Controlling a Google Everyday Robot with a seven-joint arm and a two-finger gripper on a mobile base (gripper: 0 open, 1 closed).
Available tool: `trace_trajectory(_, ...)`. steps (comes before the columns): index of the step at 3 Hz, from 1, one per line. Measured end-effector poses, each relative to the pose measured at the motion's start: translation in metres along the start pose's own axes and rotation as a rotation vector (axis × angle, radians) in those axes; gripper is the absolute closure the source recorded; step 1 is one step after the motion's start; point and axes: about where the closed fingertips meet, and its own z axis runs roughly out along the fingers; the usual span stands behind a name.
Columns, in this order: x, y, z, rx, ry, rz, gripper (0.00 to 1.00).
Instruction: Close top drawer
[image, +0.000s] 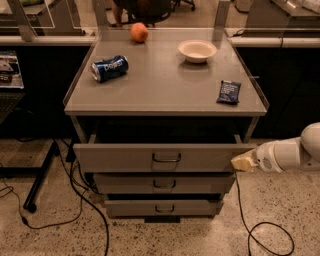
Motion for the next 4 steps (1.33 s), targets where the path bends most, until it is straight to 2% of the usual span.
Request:
trace_trajectory(1, 0.000, 0.000, 0.000, 0.000, 0.000, 0.000, 1.00)
trace_trajectory(2, -0.001, -0.003, 0.000, 0.042, -0.038, 0.016, 1.00)
trace_trajectory(3, -0.016, -0.008, -0.001, 0.109, -0.091, 0.011, 1.00)
trace_trajectory(4, -0.031, -0.012, -0.001, 0.152, -0.133, 0.006, 1.00)
